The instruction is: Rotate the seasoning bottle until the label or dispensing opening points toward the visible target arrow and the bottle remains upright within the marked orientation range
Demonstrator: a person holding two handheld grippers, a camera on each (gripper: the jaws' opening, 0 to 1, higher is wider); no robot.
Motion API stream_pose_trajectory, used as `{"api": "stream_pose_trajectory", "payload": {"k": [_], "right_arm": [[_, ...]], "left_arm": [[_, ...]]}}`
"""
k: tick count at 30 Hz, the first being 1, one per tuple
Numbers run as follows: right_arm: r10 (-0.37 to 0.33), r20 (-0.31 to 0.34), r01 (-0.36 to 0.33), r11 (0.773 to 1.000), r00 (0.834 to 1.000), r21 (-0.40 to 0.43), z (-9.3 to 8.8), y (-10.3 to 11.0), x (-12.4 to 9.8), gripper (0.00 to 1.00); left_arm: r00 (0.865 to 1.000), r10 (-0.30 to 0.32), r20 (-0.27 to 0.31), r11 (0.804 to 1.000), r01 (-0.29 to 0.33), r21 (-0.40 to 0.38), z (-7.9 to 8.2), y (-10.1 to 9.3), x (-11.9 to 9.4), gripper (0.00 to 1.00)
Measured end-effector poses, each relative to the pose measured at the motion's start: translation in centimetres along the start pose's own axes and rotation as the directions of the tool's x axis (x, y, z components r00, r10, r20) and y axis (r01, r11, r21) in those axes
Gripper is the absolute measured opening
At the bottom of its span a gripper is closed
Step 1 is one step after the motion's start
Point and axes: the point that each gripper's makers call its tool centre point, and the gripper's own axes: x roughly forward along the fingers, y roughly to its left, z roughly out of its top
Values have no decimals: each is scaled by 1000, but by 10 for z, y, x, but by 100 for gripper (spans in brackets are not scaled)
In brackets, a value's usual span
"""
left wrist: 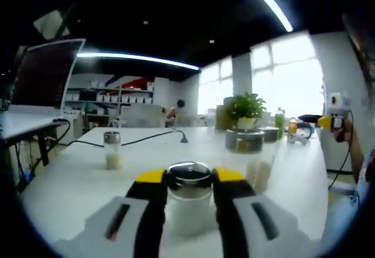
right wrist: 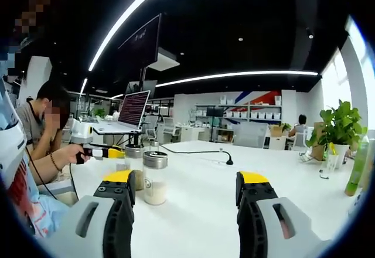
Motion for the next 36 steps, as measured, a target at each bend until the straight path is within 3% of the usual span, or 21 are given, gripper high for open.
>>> {"api": "stream_pose_trajectory", "payload": {"k": [16,24,28,31,36], "right_arm": [[21,-18,-21,1000,1000,-3,-4,3,3,71],[30,-29,-30,1000,999,0,-8,4,6,71],[32,-28,-32,999,999,-3,-7,4,6,71],[48,-26,-48,999,999,-14,-6,6,6,71],[50,-26,-51,998,998,-21,-6,6,6,72]], "left_arm": [[991,-134,-12,991,134,1,1,1,3,32],[981,-193,-30,981,193,6,1,0,5,32],[974,-219,-63,971,224,84,-2,-2,6,32],[970,-230,-84,967,238,96,-1,-2,7,32],[961,-264,-80,960,270,70,-1,0,7,32]]}}
